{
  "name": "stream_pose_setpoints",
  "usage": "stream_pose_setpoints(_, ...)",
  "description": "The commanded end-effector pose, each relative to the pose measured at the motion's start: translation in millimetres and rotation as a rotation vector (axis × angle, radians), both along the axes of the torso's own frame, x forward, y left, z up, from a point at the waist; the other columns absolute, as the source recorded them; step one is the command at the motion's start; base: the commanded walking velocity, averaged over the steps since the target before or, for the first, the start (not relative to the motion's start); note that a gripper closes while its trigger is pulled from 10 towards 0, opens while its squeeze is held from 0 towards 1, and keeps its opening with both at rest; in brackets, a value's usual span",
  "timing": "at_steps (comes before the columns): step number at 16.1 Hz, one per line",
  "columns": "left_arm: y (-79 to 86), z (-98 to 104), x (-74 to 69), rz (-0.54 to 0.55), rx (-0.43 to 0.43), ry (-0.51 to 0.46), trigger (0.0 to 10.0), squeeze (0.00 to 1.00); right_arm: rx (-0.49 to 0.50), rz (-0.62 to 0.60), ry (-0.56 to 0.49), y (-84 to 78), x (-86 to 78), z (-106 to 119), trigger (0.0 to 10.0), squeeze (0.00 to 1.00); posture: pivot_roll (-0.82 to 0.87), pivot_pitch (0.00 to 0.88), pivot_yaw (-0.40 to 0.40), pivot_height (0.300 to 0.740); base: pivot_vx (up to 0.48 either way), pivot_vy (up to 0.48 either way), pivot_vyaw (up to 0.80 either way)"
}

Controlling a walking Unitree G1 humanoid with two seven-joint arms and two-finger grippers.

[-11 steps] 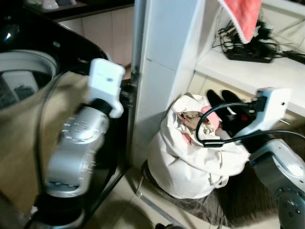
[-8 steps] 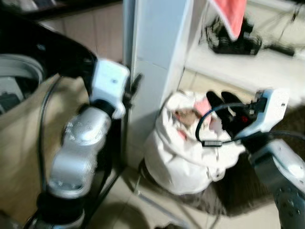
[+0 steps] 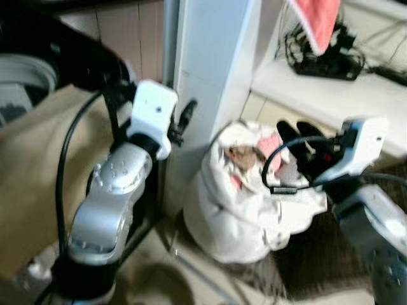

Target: Clothes washing

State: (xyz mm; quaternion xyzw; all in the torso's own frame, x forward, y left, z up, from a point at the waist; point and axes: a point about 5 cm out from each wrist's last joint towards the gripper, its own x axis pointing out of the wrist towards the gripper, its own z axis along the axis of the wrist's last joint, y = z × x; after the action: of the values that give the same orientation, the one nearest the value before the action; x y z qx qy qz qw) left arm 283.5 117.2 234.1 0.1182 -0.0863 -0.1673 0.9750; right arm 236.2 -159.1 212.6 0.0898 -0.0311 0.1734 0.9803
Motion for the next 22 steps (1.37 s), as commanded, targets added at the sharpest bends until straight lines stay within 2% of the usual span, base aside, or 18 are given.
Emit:
stream_pose_setpoints(1,-4.0,1.1,-0.9,-0.006,-0.01,-0.003,10.0,0.0,-0.007,-0.024,0.007,-5.4,0.0,-0.5,10.0,0.0,-0.11,0.0,-0.093,0.74,0.0,0.0,0.0)
stream_pose_setpoints(8,-3.6,-1.6,0.0,-0.012,0.009,-0.001,10.0,0.0,-0.002,-0.029,0.023,-4.8,0.8,-3.9,10.0,0.0,-0.1,0.0,-0.095,0.74,0.0,0.0,0.0)
stream_pose_setpoints(9,-3.9,-7.3,1.4,0.003,-0.013,0.026,10.0,0.0,-0.011,-0.034,0.04,-6.8,1.8,-7.9,10.0,0.0,-0.09,0.0,-0.102,0.74,0.0,0.0,-0.44)
stream_pose_setpoints(10,-0.7,-15.3,3.0,0.035,-0.089,0.056,10.0,0.0,-0.017,-0.039,0.051,-7.1,3.7,-11.0,10.0,0.0,-0.1,0.0,-0.091,0.74,0.0,0.0,-0.8)
stream_pose_setpoints(12,2.0,-24.2,2.0,0.036,-0.12,0.091,10.0,0.0,-0.034,-0.053,0.06,-6.4,5.9,-13.6,10.0,0.0,-0.09,0.0,-0.068,0.74,0.0,0.0,-0.8)
stream_pose_setpoints(17,4.5,-34.7,1.1,0.031,-0.009,0.048,10.0,0.0,-0.077,-0.058,0.105,-6.7,3.2,-31.4,10.0,0.0,-0.08,0.0,-0.036,0.74,0.0,0.0,-0.8)
stream_pose_setpoints(22,7.3,-26.5,6.9,-0.004,-0.004,0.024,10.0,0.0,-0.146,-0.114,0.158,-3.1,1.8,-57.5,10.0,0.0,-0.07,0.0,-0.008,0.74,0.0,0.0,-0.16)
